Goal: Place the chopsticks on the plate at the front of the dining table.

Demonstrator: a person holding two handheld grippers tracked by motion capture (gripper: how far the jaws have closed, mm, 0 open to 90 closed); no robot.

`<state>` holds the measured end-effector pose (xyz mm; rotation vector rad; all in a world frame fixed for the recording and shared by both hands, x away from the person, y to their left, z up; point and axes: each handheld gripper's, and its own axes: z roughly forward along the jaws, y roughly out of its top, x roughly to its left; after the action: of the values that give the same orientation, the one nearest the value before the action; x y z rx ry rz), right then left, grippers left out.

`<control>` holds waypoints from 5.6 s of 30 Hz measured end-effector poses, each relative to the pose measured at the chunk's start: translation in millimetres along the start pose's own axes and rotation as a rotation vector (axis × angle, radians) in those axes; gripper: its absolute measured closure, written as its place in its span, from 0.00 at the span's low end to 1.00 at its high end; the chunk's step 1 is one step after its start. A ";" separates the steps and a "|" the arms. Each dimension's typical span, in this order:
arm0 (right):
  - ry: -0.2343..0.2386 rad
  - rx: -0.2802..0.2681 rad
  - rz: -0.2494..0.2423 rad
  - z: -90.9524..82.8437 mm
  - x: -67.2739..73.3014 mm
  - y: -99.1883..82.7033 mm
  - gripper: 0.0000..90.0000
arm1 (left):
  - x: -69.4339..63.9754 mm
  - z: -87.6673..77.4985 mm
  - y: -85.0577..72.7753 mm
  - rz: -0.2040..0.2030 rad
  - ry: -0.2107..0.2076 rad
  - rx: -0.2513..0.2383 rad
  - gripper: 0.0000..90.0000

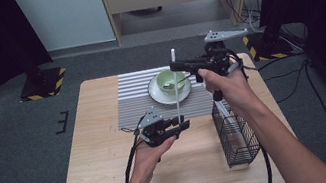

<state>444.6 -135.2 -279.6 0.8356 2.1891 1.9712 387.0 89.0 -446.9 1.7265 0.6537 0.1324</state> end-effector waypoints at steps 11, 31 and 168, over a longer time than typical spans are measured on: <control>0.011 0.011 -0.003 -0.4 1.6 0.1 0.93 | 1.1 -0.2 -0.4 -0.023 -0.018 -0.002 0.91; -0.002 0.009 0.003 -1.0 -5.3 -0.4 0.93 | -5.7 3.7 -1.5 -0.005 0.084 -0.018 0.96; -0.928 0.375 0.149 -126.0 -135.3 -268.9 0.14 | 46.6 45.4 18.6 -0.068 0.765 -0.027 0.96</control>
<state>417.0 -314.4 -551.0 1.5802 1.9071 0.8574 451.7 70.3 -453.7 1.6024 1.2526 0.7737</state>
